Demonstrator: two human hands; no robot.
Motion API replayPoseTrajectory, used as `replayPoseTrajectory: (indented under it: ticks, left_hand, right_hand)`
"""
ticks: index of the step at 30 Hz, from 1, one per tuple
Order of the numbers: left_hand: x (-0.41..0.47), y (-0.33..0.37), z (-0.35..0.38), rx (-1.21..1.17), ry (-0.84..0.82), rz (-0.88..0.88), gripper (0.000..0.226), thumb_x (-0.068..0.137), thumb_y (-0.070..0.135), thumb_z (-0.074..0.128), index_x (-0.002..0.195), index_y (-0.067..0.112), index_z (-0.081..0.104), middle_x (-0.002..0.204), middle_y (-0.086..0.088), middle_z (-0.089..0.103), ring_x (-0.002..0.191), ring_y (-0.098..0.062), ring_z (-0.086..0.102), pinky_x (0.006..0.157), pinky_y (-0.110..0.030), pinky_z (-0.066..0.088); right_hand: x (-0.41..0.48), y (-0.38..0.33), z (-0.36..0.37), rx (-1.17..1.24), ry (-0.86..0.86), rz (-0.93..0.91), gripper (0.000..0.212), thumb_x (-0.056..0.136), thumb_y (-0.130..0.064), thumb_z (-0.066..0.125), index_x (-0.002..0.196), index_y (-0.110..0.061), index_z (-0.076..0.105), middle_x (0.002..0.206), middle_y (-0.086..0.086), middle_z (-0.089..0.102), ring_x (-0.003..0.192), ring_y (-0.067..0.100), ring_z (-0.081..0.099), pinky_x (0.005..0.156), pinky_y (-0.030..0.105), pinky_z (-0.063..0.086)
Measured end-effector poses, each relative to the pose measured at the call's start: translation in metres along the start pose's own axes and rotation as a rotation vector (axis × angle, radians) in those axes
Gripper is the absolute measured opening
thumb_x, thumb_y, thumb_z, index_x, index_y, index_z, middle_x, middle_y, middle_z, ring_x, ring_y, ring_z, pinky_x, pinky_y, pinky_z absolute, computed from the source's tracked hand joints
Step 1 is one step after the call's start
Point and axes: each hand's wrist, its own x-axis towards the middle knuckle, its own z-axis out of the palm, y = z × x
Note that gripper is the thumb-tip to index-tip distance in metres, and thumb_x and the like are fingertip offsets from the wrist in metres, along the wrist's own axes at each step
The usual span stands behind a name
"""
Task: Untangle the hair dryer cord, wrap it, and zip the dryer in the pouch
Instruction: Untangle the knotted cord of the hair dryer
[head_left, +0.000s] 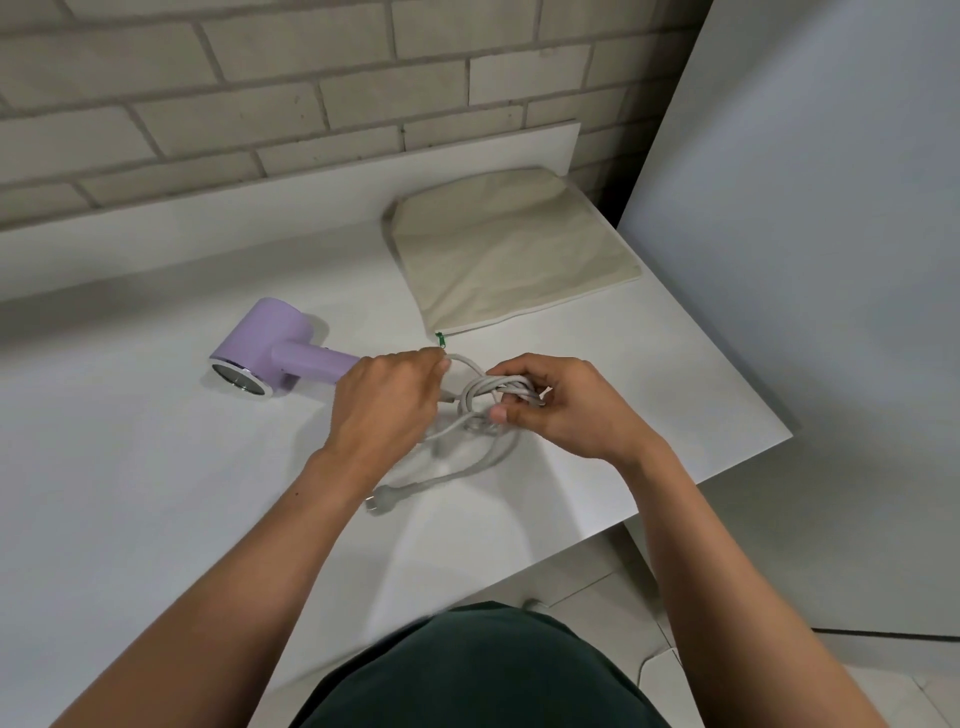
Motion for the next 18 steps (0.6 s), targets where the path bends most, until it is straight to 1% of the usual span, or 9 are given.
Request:
replayPoseTrajectory:
  ticks: [3, 6, 7, 9, 12, 15, 16, 17, 18]
  left_hand:
    - [0.000, -0.008, -0.004, -0.052, 0.001, -0.141, 0.032, 0.106, 0.033, 0.039, 0.086, 0.017, 0.057, 0.074, -0.006, 0.070, 0.075, -0.039, 0.062, 0.060, -0.041, 0.048]
    - [-0.004, -0.009, -0.004, -0.107, -0.038, -0.187, 0.032, 0.105, 0.037, 0.038, 0.087, 0.021, 0.058, 0.079, -0.001, 0.073, 0.082, -0.036, 0.062, 0.066, -0.045, 0.054]
    - [-0.005, -0.007, -0.003, -0.137, -0.045, -0.200, 0.031, 0.104, 0.039, 0.038, 0.090, 0.023, 0.060, 0.081, 0.001, 0.074, 0.085, -0.034, 0.063, 0.068, -0.045, 0.055]
    - [-0.007, -0.005, -0.003, -0.196, -0.059, -0.230, 0.028, 0.105, 0.039, 0.040, 0.098, 0.025, 0.063, 0.084, 0.005, 0.075, 0.090, -0.031, 0.065, 0.071, -0.045, 0.055]
    - [-0.008, -0.005, -0.004, -0.216, -0.070, -0.227, 0.025, 0.105, 0.037, 0.042, 0.104, 0.025, 0.064, 0.086, 0.008, 0.076, 0.092, -0.030, 0.065, 0.073, -0.044, 0.055]
    - [-0.005, -0.006, -0.005, -0.107, -0.053, -0.162, 0.021, 0.104, 0.032, 0.046, 0.110, 0.022, 0.063, 0.094, -0.002, 0.074, 0.093, -0.035, 0.065, 0.067, -0.041, 0.052]
    - [-0.004, -0.006, -0.006, -0.071, -0.045, -0.119, 0.021, 0.103, 0.028, 0.050, 0.118, 0.020, 0.062, 0.104, -0.004, 0.072, 0.098, -0.035, 0.063, 0.068, -0.041, 0.051]
    - [-0.003, -0.005, -0.007, -0.044, -0.042, -0.057, 0.029, 0.101, 0.024, 0.055, 0.129, 0.020, 0.059, 0.119, -0.006, 0.068, 0.106, -0.034, 0.061, 0.075, -0.042, 0.051]
    - [-0.002, -0.004, -0.008, -0.032, -0.043, 0.023, 0.042, 0.098, 0.021, 0.060, 0.140, 0.020, 0.054, 0.134, -0.006, 0.061, 0.117, -0.034, 0.057, 0.086, -0.044, 0.051]
  right_hand:
    - [-0.001, 0.001, 0.004, -0.083, -0.004, 0.047, 0.037, 0.079, -0.040, 0.087, 0.114, -0.036, 0.073, 0.095, -0.013, 0.075, 0.088, 0.006, 0.066, 0.080, 0.022, 0.052]
    - [-0.002, 0.003, 0.012, -0.044, 0.050, 0.126, 0.036, 0.079, -0.040, 0.088, 0.112, -0.034, 0.075, 0.094, -0.013, 0.075, 0.087, -0.004, 0.064, 0.073, 0.008, 0.045]
    - [-0.001, 0.002, 0.015, -0.027, 0.066, 0.142, 0.035, 0.079, -0.037, 0.087, 0.112, -0.033, 0.076, 0.094, -0.013, 0.075, 0.087, -0.007, 0.064, 0.071, 0.005, 0.044]
    - [-0.001, 0.001, 0.019, -0.030, 0.071, 0.156, 0.027, 0.083, -0.033, 0.085, 0.108, -0.030, 0.078, 0.094, -0.014, 0.077, 0.088, -0.008, 0.063, 0.070, 0.004, 0.045]
    - [-0.001, 0.001, 0.022, -0.037, 0.031, 0.162, 0.015, 0.087, -0.030, 0.080, 0.102, -0.031, 0.078, 0.091, -0.014, 0.077, 0.087, -0.003, 0.064, 0.069, 0.006, 0.045]
    - [-0.003, 0.003, 0.024, 0.046, 0.028, 0.159, 0.011, 0.090, -0.027, 0.079, 0.101, -0.027, 0.078, 0.090, -0.011, 0.077, 0.085, 0.006, 0.067, 0.076, 0.020, 0.051]
    - [-0.004, 0.004, 0.024, 0.069, 0.031, 0.153, 0.011, 0.091, -0.028, 0.078, 0.102, -0.028, 0.078, 0.091, -0.010, 0.077, 0.087, 0.011, 0.068, 0.079, 0.026, 0.052]
    - [-0.005, 0.004, 0.024, 0.081, 0.033, 0.145, 0.011, 0.092, -0.028, 0.076, 0.103, -0.028, 0.078, 0.092, -0.009, 0.077, 0.089, 0.014, 0.069, 0.082, 0.030, 0.053]
    - [-0.005, 0.003, 0.024, 0.088, 0.033, 0.135, 0.011, 0.093, -0.029, 0.076, 0.104, -0.029, 0.078, 0.093, -0.008, 0.078, 0.090, 0.016, 0.070, 0.084, 0.032, 0.054]
